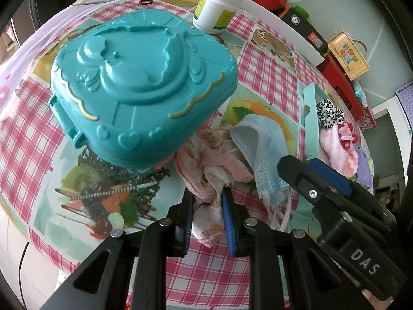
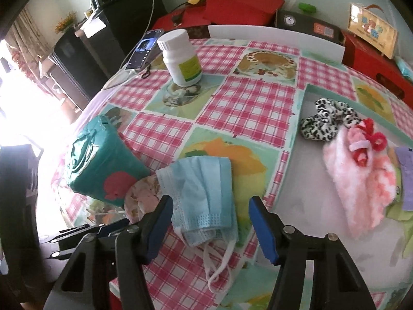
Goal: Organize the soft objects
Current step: 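Grasp the pink-beige cloth with left tool while right tool grasps blue mask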
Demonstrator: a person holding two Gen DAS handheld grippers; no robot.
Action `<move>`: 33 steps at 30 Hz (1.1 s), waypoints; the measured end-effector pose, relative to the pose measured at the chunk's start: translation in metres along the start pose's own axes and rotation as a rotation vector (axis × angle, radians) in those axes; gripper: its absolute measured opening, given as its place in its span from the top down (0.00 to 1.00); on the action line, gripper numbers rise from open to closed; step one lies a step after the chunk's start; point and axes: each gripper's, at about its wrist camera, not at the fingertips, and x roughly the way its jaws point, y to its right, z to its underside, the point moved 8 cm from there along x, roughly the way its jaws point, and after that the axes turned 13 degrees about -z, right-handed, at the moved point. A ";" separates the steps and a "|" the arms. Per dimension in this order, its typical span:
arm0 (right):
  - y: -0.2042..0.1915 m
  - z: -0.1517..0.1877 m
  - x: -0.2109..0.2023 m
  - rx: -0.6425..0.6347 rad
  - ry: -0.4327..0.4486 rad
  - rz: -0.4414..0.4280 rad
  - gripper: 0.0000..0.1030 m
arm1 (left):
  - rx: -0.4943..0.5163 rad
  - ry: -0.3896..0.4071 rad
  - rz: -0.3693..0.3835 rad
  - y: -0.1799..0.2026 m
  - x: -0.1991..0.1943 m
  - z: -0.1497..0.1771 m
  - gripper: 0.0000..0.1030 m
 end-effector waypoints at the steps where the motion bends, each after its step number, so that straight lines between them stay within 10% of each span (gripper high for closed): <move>1: 0.000 0.000 0.002 -0.001 -0.004 -0.001 0.37 | -0.001 0.000 0.001 0.000 0.000 -0.001 0.79; 22: 0.010 0.002 0.024 0.041 -0.069 -0.028 0.49 | 0.003 -0.003 -0.001 0.001 0.002 -0.003 0.79; 33: 0.010 0.005 0.029 -0.043 -0.098 0.092 0.62 | 0.004 -0.004 -0.002 0.003 0.003 -0.004 0.79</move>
